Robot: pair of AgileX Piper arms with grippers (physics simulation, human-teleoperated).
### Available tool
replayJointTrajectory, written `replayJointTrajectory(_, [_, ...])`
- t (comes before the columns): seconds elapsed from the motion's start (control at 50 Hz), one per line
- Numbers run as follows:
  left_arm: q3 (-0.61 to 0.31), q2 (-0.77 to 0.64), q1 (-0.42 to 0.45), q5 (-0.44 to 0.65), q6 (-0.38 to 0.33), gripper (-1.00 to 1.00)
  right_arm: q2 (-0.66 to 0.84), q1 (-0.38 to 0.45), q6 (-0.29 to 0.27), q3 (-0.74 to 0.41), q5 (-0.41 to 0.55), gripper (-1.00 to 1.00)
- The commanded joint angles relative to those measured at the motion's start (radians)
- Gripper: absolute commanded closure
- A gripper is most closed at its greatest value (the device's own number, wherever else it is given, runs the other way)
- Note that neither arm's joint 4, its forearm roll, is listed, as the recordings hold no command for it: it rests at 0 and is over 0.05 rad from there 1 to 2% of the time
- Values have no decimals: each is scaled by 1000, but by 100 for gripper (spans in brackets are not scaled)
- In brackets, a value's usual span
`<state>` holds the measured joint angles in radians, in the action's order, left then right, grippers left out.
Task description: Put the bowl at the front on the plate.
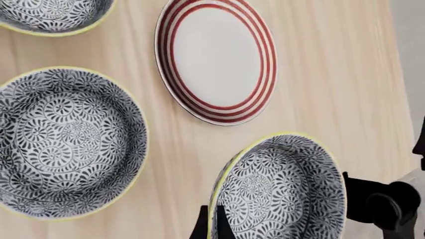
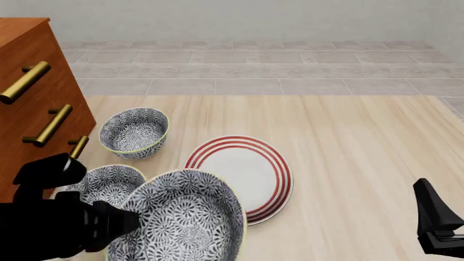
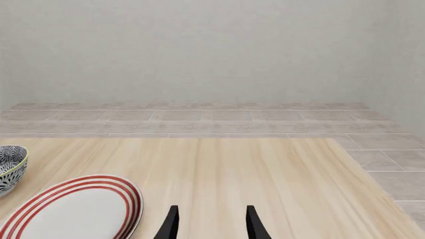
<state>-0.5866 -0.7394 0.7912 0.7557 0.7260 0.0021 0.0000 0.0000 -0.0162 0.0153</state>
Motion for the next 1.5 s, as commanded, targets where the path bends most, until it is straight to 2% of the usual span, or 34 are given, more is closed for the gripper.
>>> replayJointTrajectory(0.02, [-80,-39,-6,5,9,100,1,0,0,4,-5,-100])
replayJointTrajectory(0.48, [-190,-209,-50,-73,-9,100,0,0,0,5,-5,-100])
replayJointTrajectory(0.74, [-237,-305,-68,-122,4,100,0,0,0,4,-5,-100])
replayJointTrajectory(1.2, [-365,-425,-121,-112,-9,100,0,0,0,4,-5,-100])
replayJointTrajectory(1.24, [-368,-427,-111,-120,10,100,0,0,0,5,-5,-100])
replayJointTrajectory(1.5, [-409,-486,-138,-132,2,100,0,0,0,4,-5,-100])
